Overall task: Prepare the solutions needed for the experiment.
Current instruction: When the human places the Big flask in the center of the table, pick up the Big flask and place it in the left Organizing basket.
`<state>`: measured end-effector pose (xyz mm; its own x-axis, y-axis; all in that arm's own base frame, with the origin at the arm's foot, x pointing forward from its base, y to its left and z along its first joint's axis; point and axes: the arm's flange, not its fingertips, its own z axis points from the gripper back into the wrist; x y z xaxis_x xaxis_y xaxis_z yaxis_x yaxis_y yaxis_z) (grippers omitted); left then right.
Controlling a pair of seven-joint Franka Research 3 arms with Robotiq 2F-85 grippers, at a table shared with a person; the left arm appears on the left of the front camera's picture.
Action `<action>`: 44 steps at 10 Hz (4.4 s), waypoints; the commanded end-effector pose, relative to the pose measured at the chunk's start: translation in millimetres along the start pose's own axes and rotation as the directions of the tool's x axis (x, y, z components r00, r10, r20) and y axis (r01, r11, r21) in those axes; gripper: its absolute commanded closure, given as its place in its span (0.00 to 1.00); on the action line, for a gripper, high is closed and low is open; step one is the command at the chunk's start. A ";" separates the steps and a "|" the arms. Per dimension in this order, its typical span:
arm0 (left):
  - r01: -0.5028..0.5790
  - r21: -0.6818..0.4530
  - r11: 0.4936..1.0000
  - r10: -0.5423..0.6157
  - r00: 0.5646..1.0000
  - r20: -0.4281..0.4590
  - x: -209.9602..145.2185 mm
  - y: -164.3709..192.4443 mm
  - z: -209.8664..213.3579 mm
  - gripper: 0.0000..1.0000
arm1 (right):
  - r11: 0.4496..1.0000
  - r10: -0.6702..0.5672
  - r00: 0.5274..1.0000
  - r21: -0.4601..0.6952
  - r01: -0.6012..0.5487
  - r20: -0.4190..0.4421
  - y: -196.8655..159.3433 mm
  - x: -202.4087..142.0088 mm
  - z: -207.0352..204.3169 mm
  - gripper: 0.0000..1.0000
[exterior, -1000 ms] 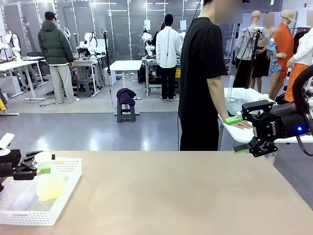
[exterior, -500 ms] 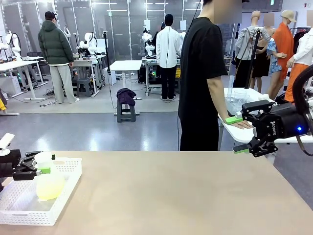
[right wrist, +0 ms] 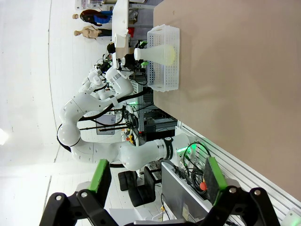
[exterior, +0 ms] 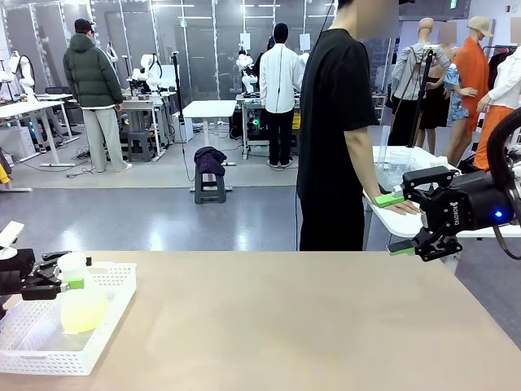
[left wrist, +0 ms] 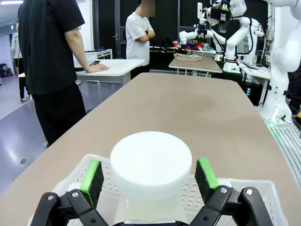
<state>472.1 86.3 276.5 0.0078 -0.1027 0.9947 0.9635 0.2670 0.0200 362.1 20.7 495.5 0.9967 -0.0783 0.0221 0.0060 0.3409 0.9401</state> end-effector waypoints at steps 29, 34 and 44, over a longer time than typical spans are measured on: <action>-0.973 -0.152 0.175 0.973 0.195 -0.125 190.4 -29.6 9.7 0.00 | 1.000 0.008 1.000 0.016 -0.008 0.003 1.8 -0.8 0.4 0.00; -0.973 -0.156 0.173 0.974 0.193 -0.123 181.5 -33.5 10.1 0.00 | 1.000 0.008 1.000 0.016 -0.008 0.003 1.8 -0.8 0.4 0.00; -0.973 -0.156 0.173 0.974 0.193 -0.123 181.5 -33.5 10.1 0.00 | 1.000 0.008 1.000 0.016 -0.008 0.003 1.8 -0.8 0.4 0.00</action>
